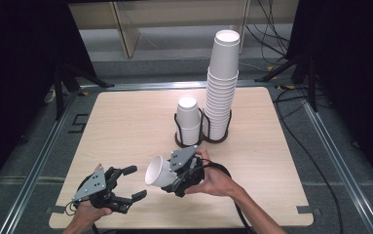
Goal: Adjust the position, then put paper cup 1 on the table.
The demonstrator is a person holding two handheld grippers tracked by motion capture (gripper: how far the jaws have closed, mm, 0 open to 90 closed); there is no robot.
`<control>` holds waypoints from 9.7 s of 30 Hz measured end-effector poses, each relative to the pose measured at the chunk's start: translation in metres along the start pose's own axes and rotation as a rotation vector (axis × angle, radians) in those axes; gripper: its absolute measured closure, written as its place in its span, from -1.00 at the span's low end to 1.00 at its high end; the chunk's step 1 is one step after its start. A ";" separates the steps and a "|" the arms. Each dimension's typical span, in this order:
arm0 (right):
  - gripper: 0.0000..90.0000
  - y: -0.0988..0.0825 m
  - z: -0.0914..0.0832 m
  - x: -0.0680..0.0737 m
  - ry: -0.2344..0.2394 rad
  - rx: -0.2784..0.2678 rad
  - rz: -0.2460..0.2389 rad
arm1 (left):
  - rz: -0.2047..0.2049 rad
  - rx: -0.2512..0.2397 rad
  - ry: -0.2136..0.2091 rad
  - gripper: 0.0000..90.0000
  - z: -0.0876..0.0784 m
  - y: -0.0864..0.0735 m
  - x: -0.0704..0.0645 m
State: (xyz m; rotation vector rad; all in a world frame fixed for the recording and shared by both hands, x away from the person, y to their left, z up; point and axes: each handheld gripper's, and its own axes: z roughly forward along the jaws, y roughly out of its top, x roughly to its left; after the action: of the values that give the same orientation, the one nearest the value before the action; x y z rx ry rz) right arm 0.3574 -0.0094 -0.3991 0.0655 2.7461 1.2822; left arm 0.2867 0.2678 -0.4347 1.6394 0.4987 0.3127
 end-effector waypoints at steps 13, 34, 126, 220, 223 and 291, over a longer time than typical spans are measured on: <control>-0.54 -0.006 -0.001 -0.003 -0.021 -0.150 0.069 | -0.084 -0.032 0.063 -0.68 0.002 -0.003 0.005; -0.54 -0.002 0.025 0.013 0.032 -0.190 0.055 | -0.128 -0.029 0.039 -0.89 0.015 -0.004 -0.002; -0.65 -0.100 -0.044 0.019 -0.206 -0.117 0.278 | -0.052 0.116 0.579 -0.83 0.076 0.009 0.140; -0.61 -0.099 -0.044 0.023 -0.170 -0.115 0.265 | 0.013 0.361 0.530 -0.68 0.093 -0.031 0.155; -0.61 -0.099 -0.044 0.023 -0.170 -0.114 0.265 | 0.032 0.387 0.530 -0.68 0.093 -0.032 0.155; -0.62 -0.108 -0.087 -0.004 -0.448 -0.238 0.455 | 0.039 0.181 0.446 -0.67 -0.002 -0.002 0.024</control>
State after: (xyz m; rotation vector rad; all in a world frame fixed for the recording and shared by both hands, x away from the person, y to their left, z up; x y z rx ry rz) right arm 0.3522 -0.1459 -0.4258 0.8817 2.2476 1.4613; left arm 0.3065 0.2818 -0.4387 1.7594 0.8511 0.6870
